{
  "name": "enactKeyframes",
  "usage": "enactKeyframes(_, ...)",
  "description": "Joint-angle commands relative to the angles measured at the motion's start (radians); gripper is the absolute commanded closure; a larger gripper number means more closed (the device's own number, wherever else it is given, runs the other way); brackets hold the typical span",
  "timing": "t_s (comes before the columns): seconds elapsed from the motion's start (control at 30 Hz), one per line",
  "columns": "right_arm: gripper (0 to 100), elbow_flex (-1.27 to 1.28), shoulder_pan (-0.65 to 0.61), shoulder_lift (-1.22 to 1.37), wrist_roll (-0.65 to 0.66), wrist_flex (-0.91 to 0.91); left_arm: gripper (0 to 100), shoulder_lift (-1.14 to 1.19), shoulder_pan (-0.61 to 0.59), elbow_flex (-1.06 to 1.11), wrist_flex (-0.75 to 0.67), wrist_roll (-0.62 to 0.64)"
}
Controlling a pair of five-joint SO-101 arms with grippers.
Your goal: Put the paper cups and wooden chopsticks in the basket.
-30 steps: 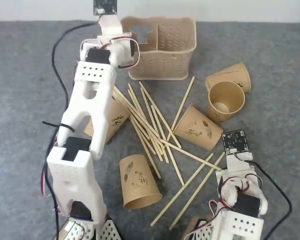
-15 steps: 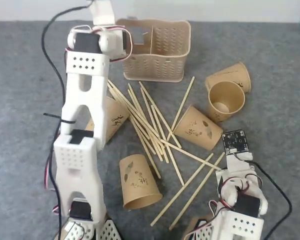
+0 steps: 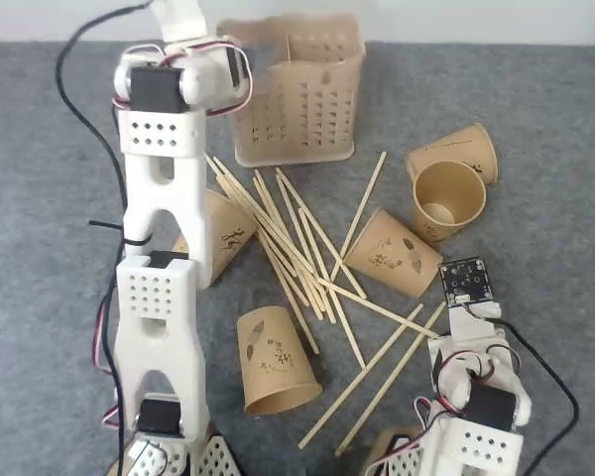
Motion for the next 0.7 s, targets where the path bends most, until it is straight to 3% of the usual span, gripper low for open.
enactKeyframes(0.0,99.1,-0.006,0.016,-0.016,0.008,-0.004,76,-0.017,-0.02,-0.005,-0.021,0.057)
enactKeyframes(0.33,99.1,-0.006,0.016,-0.016,0.008,-0.004,76,-0.023,0.017,-0.226,0.129,0.058)
enactKeyframes(0.67,99.1,-0.006,0.016,-0.016,0.008,-0.004,76,-0.049,0.092,-0.156,0.121,0.052)
